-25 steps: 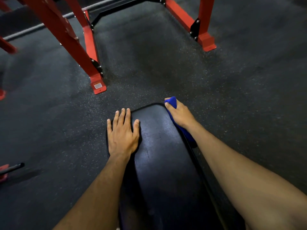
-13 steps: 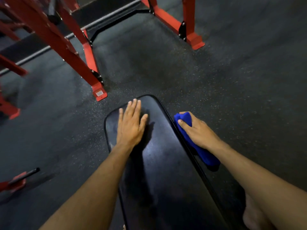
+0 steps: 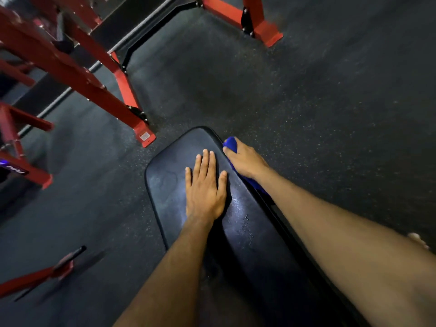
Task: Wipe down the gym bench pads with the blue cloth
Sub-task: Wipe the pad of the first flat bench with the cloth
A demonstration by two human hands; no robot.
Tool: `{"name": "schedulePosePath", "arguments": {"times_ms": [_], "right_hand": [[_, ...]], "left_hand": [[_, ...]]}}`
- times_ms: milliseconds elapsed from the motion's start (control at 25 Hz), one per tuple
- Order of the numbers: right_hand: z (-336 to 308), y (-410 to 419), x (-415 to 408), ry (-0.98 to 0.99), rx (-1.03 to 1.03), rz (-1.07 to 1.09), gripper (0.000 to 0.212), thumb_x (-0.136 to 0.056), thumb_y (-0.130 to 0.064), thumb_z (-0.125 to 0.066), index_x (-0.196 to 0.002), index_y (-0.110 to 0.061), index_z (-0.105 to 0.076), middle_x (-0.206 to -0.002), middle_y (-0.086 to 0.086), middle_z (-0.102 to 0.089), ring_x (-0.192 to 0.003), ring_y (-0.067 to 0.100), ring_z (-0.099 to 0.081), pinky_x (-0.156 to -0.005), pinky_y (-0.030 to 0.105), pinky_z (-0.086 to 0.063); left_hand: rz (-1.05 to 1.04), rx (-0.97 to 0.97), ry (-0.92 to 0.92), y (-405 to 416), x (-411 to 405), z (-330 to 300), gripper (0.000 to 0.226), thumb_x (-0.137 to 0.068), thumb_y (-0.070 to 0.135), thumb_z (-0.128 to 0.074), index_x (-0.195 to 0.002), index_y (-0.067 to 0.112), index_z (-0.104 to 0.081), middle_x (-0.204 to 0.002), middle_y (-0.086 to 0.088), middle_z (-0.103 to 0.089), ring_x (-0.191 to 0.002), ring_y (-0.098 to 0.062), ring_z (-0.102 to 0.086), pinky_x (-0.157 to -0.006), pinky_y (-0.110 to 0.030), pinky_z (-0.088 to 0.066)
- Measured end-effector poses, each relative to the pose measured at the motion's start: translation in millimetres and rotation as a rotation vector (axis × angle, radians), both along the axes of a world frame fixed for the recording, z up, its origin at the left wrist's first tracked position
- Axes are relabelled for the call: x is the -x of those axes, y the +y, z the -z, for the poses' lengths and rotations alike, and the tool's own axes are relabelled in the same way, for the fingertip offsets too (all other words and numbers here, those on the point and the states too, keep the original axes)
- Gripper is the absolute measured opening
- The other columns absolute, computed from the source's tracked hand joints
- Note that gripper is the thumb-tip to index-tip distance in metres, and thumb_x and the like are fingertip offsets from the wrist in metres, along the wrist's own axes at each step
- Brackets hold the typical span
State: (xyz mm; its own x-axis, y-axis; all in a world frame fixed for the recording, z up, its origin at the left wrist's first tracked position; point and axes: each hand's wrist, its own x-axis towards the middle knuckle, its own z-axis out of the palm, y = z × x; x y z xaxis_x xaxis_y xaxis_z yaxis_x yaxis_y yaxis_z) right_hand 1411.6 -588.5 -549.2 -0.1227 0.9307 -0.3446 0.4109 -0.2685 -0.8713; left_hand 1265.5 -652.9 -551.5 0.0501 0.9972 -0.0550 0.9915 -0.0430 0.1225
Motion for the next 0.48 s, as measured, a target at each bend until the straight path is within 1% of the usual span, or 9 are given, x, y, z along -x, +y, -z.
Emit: {"name": "schedulePosePath", "arguments": {"times_ms": [120,200,360,480], "right_hand": [[8.1,21.6,4.3,0.058,0.04,0.023,0.045,-0.101,-0.049,-0.042,-0.139,-0.027,-0.049,-0.137,0.012,-0.057,-0.125,0.033,-0.054,-0.098,0.037,-0.039],[13.3,9.0,-2.2,0.045,0.02,0.012,0.046,-0.1,-0.052,-0.042,-0.14,-0.03,-0.048,-0.136,0.011,-0.058,-0.125,0.032,-0.054,-0.097,0.036,-0.039],[25.7,-70.2,-39.1,0.051,0.039,-0.02,0.043,-0.098,-0.057,-0.041,-0.132,-0.033,-0.055,-0.126,0.004,-0.065,-0.117,0.026,-0.06,-0.093,0.036,-0.044],[27.8,-129.0,-66.7,0.07,0.038,-0.037,0.042,-0.1,-0.053,-0.043,-0.133,-0.032,-0.056,-0.124,-0.003,-0.066,-0.115,0.016,-0.059,-0.09,0.03,-0.041]], "left_hand": [[-0.002,-0.002,0.002,3.8,1.6,1.9,0.072,-0.1,0.056,-0.006,-0.165,0.024,-0.005,-0.171,0.01,0.004,-0.156,-0.004,0.011,-0.128,-0.04,0.009],[-0.004,-0.008,0.007,3.9,2.2,3.5,0.071,-0.101,0.055,-0.008,-0.165,0.024,-0.006,-0.172,0.009,0.002,-0.156,-0.005,0.009,-0.128,-0.04,0.008],[-0.003,-0.003,0.009,3.8,1.4,1.3,0.069,-0.103,0.053,-0.012,-0.165,0.023,-0.007,-0.172,0.008,0.0,-0.157,-0.006,0.007,-0.128,-0.041,0.007],[-0.005,-0.005,0.015,1.6,0.6,1.1,0.069,-0.102,0.053,-0.013,-0.165,0.023,-0.009,-0.172,0.008,-0.001,-0.157,-0.007,0.005,-0.128,-0.043,0.005]]}}
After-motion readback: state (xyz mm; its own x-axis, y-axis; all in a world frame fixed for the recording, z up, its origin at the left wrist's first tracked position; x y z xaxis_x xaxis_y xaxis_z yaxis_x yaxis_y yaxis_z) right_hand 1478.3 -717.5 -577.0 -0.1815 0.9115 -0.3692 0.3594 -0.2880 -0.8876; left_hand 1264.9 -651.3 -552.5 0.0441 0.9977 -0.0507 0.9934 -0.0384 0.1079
